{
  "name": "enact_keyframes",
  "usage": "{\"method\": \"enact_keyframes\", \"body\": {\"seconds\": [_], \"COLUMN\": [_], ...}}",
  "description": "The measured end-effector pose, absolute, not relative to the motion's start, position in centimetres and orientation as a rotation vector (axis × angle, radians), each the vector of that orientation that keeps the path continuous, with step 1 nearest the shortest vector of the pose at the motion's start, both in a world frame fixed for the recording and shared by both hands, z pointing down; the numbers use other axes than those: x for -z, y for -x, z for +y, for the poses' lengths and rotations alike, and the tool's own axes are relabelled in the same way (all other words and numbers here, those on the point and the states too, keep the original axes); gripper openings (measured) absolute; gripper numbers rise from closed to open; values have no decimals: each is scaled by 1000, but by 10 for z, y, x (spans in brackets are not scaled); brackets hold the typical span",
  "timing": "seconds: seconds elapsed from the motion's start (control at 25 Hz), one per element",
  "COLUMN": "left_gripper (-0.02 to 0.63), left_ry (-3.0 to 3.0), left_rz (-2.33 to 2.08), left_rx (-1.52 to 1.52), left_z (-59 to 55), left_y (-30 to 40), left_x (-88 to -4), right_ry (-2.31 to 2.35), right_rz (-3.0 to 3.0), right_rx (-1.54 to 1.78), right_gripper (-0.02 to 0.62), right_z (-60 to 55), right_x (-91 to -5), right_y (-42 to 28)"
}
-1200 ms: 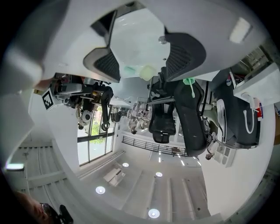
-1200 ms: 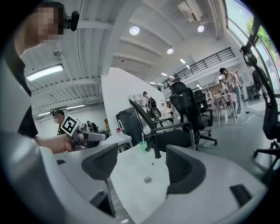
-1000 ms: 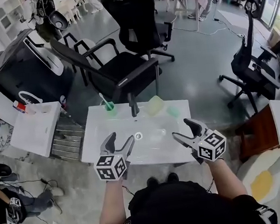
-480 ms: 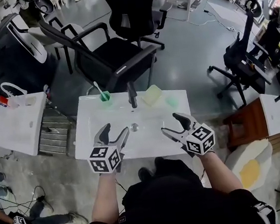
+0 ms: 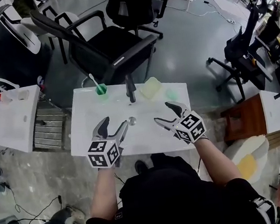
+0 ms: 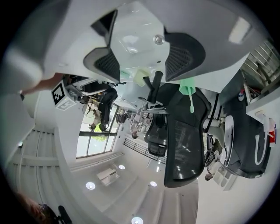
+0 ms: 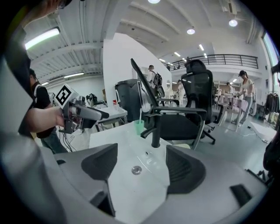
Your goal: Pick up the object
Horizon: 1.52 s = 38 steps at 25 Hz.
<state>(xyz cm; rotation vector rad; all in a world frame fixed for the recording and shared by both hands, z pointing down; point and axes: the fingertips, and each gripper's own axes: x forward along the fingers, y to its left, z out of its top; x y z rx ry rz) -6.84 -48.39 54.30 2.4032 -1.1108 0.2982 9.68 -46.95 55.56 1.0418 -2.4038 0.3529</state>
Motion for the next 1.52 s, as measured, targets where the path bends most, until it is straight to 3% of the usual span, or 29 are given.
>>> {"method": "enact_keyframes", "body": {"seconds": [0.68,1.52], "left_gripper": [330,322], "left_ry": [-2291,-2152], "left_rz": [-1152,-1225], "left_rx": [-373,-373], "left_z": [-510,-494], "left_y": [49,73], "left_x": [-565,-583], "right_ry": [-672,-401], "right_rz": [-2216,-1894], "right_rx": [-145,77], "right_gripper": [313,313], "right_z": [-562,-584], "right_x": [-651,-748], "right_y": [-107,-114]}}
